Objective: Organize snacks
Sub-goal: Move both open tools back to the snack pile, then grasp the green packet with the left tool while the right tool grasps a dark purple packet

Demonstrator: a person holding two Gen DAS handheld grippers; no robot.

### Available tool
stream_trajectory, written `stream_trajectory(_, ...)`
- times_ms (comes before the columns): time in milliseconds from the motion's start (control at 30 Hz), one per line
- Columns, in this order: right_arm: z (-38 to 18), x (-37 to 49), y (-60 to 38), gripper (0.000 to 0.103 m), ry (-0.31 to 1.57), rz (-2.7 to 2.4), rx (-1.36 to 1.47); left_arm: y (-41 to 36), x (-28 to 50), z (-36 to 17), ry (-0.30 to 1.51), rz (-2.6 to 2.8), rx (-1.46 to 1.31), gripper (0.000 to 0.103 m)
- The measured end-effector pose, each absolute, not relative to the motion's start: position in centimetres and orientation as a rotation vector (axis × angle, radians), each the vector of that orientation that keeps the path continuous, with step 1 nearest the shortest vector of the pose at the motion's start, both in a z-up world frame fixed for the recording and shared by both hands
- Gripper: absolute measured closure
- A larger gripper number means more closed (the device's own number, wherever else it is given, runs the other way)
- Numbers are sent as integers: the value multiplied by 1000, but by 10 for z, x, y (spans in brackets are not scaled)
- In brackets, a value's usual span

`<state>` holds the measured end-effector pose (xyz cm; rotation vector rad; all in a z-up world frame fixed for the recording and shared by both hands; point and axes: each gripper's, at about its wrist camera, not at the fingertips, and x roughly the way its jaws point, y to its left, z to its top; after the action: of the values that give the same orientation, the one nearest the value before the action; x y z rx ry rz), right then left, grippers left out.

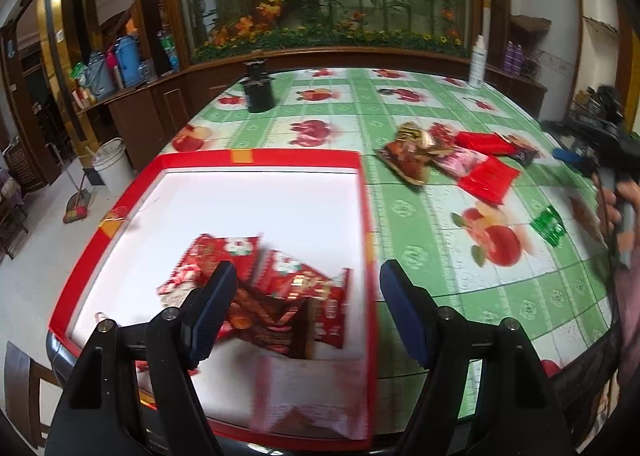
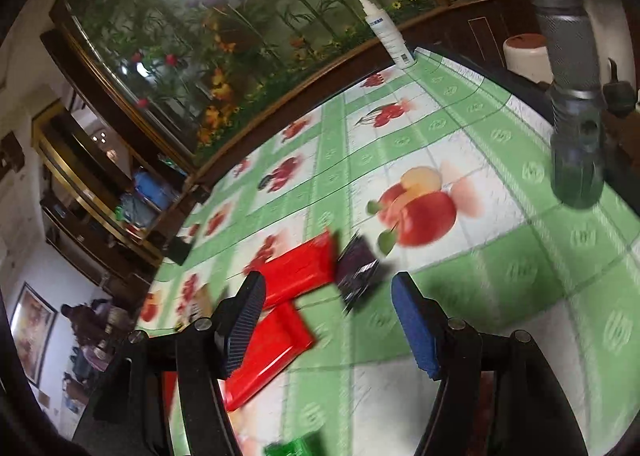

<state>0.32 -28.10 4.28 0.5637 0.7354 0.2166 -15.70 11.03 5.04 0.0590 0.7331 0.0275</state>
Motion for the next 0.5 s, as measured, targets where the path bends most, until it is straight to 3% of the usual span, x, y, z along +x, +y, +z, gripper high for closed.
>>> stream_trajectory(300,27,41,-263,35,836,207,426,25,-147,71,716,-230,164,30)
stream_trajectory(500,14,50,-254,48,892,156,343,-27,-126,71,725,-420,173,30)
